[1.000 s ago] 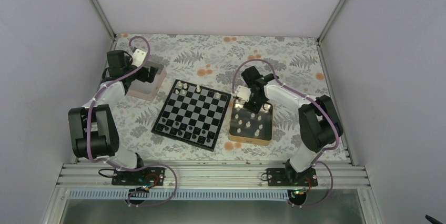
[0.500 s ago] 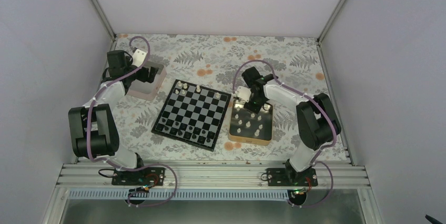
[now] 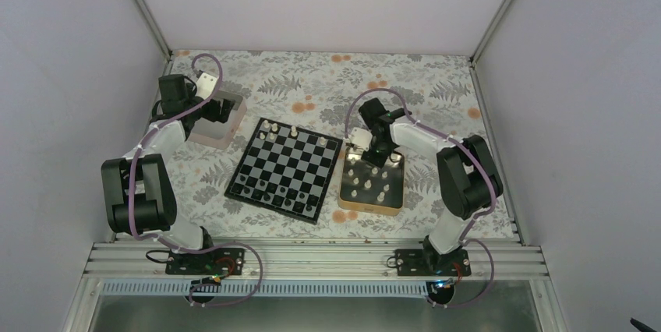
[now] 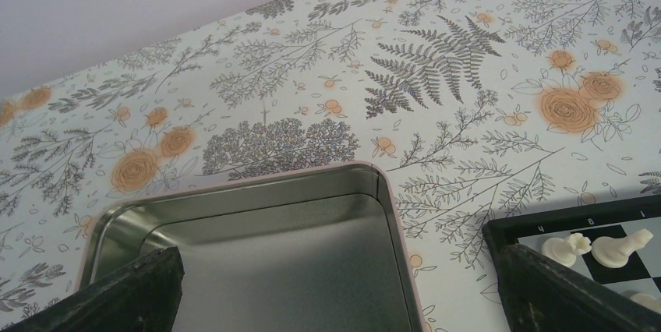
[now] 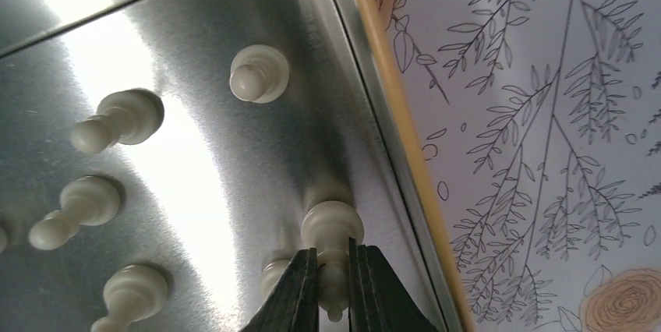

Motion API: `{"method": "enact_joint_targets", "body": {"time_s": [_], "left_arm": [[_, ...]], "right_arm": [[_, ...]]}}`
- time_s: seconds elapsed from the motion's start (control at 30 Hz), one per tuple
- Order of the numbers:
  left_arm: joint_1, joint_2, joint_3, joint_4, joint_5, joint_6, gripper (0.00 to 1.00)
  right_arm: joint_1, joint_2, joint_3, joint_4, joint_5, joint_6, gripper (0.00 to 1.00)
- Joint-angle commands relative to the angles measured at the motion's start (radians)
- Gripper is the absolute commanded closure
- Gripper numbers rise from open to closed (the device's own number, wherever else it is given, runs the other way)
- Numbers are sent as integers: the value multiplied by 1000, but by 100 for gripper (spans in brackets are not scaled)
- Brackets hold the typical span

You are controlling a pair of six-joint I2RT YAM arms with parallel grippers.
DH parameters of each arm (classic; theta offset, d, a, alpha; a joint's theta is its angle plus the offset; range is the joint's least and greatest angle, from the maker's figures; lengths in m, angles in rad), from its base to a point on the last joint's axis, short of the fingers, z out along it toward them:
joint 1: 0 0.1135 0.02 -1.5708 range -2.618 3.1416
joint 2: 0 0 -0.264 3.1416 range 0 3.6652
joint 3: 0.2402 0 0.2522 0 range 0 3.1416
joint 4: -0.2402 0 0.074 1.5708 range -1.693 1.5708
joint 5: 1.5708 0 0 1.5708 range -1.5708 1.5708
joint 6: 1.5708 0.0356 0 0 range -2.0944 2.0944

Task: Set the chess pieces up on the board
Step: Pick up the chess piece from the storage box, then place the chess piece on the chessboard.

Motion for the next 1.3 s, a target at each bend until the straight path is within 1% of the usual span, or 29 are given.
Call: {"method": "enact_joint_targets", "body": {"time_s": [0.0, 0.17, 0.33, 0.47, 0.67, 0.83, 0.93, 1.03, 1.27], "left_arm": [[7, 3, -4, 8, 22, 12, 0], [7, -3, -5, 5, 34, 15, 0], [7, 1, -1, 0, 40, 21, 0], [7, -7, 2, -8, 45, 21, 0], [7, -9, -1, -8, 37, 26, 0], [7, -10, -2, -8, 40, 26, 0], [7, -6, -1, -8, 43, 26, 0], [7, 1, 0, -8, 49, 28, 0], [7, -4, -2, -9, 49, 28, 0]], "right_arm": [[-10, -38, 70, -79, -33, -1, 96], [-7, -40, 231, -219, -77, -30, 95], [16, 40, 456, -305, -108, -68, 94], [42, 147, 595, -339, -107, -90, 94], [74, 287, 733, -342, -118, -116, 93], [94, 374, 845, -323, -134, -121, 93], [110, 428, 923, -343, -153, -128, 92], [137, 476, 956, -356, -157, -134, 92], [179, 529, 960, -354, -177, -138, 92]]}}
